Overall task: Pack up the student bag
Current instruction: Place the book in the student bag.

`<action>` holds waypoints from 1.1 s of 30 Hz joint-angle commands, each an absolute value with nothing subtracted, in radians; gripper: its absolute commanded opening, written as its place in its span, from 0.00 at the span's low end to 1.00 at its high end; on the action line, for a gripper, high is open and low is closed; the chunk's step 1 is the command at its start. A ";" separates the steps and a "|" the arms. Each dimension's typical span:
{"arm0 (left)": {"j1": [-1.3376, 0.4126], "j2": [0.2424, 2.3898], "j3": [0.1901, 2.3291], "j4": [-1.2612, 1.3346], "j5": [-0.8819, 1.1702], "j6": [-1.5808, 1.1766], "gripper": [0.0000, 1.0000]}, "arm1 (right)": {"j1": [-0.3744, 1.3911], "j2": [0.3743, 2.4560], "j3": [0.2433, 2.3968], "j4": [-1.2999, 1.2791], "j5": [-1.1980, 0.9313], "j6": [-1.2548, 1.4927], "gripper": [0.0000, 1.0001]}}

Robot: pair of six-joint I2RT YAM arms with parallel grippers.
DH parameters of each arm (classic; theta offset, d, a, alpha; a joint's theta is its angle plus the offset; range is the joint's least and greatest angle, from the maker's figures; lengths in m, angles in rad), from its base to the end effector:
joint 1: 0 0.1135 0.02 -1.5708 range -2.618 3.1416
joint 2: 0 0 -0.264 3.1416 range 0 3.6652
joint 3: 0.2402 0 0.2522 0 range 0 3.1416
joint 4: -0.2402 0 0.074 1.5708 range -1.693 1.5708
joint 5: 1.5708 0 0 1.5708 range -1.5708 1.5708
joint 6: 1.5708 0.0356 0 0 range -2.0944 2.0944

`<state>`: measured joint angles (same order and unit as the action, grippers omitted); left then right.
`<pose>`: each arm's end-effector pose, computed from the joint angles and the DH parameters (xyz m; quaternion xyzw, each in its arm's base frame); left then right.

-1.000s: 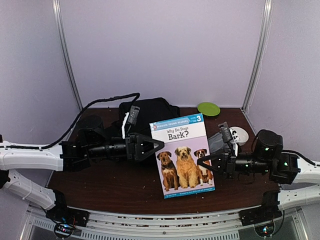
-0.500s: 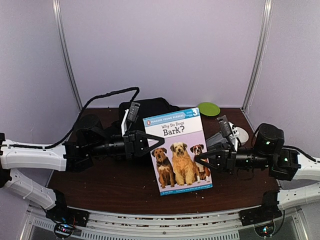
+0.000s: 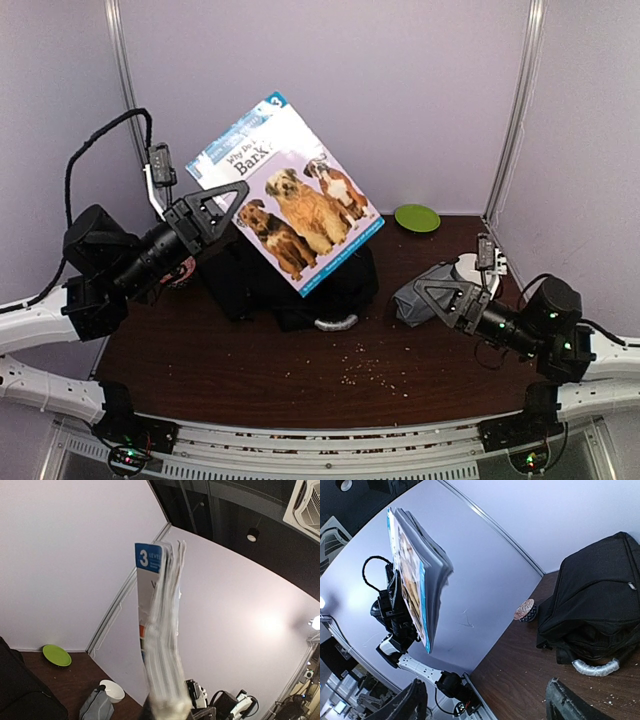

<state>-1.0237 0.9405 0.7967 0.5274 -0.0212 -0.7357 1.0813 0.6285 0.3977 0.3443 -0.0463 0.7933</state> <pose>0.1136 -0.1850 0.3921 0.0716 0.5548 -0.6349 0.5329 0.0773 0.1486 0.2835 -0.1126 0.6563 0.6103 0.4291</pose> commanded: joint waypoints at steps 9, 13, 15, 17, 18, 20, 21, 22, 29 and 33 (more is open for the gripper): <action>-1.020 1.067 0.871 0.705 -0.056 -0.906 0.00 | 1.105 1.004 0.519 0.851 -0.148 0.950 0.82; -1.020 1.092 0.878 0.703 -0.028 -0.924 0.00 | 1.103 1.071 0.542 0.927 -0.129 0.945 0.81; -1.020 1.097 0.874 0.706 -0.027 -0.936 0.00 | 1.097 1.094 0.560 0.932 -0.123 0.951 0.80; -1.020 1.102 0.866 0.722 -0.022 -0.947 0.00 | 1.085 1.113 0.575 0.918 -0.108 0.965 0.78; -1.020 1.104 0.864 0.730 -0.018 -0.951 0.00 | 1.078 1.122 0.576 0.924 -0.102 0.974 0.78; -1.020 1.109 0.862 0.739 -0.015 -0.962 0.00 | 1.064 1.135 0.573 0.931 -0.086 0.998 0.77; -1.020 1.109 0.858 0.748 -0.013 -0.964 0.00 | 1.060 1.140 0.572 0.935 -0.080 1.006 0.77; -1.019 1.107 0.854 0.755 -0.013 -0.967 0.00 | 1.057 1.143 0.570 0.938 -0.076 1.012 0.77; -1.020 1.121 0.838 0.764 -0.002 -0.991 0.00 | 1.046 1.150 0.570 0.993 -0.101 1.017 0.69; -1.019 1.151 0.820 0.808 0.007 -1.031 0.00 | 1.044 1.155 0.608 0.978 -0.147 1.005 0.47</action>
